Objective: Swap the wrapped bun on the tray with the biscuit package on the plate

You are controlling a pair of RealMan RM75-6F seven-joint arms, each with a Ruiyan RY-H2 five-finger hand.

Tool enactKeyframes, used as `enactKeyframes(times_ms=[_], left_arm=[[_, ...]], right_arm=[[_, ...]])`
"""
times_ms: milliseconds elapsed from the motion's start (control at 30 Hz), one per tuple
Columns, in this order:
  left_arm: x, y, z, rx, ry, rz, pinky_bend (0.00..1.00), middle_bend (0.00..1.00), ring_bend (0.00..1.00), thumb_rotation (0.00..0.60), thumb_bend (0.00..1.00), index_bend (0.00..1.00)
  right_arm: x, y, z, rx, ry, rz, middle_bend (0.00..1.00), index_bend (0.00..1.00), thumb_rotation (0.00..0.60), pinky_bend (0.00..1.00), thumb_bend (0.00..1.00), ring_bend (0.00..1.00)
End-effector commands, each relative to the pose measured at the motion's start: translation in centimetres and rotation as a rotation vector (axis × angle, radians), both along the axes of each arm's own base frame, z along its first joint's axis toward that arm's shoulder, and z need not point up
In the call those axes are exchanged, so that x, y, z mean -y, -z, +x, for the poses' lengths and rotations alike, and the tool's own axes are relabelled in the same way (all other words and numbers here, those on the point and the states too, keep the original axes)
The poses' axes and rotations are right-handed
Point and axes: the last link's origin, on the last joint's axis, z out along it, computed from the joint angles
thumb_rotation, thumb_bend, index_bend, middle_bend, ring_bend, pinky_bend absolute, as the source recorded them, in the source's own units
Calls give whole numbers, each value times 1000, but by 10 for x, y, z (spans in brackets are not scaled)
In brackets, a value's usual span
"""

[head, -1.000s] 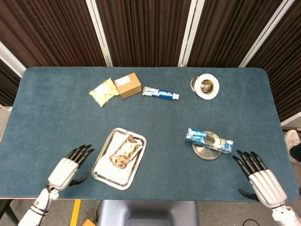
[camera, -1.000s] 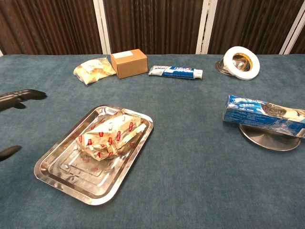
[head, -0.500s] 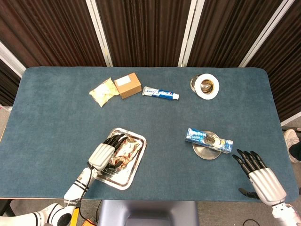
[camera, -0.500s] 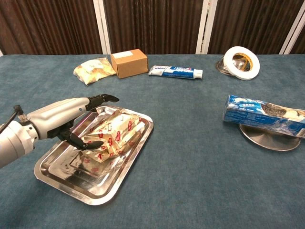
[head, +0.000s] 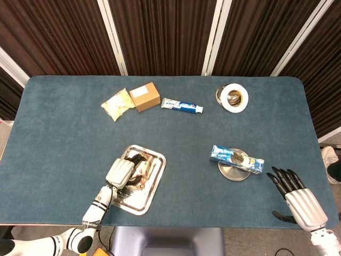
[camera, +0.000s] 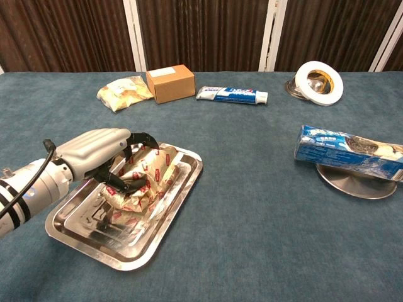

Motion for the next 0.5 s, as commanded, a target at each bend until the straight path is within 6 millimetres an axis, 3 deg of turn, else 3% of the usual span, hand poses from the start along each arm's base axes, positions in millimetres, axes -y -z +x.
enactKeyframes(times_ms=[33,133,267,367,500], left_arm=[[-5,-4,7,38,29,52,1000,729,823,600,560,769],[-11,-12,14,61,73,86,1000,764,853,600,581,844],[-29,-22,30,80,133,127,1000,766,856,600,581,845],[-54,-22,52,86,171,141,1000,766,856,600,580,845],[-91,-4,92,93,198,116,1000,765,856,600,580,845]], right_arm=[[0,0,0,1,3,-1,0,0,600,0,204,0],[0,0,0,0,6,2,0,0,600,0,204,0],[1,-1,-1,5,14,-2,0,0,600,0,204,0],[4,-2,-3,8,26,-10,0,0,600,0,204,0],[10,-4,-6,13,51,-19,0,0,600,0,204,0]])
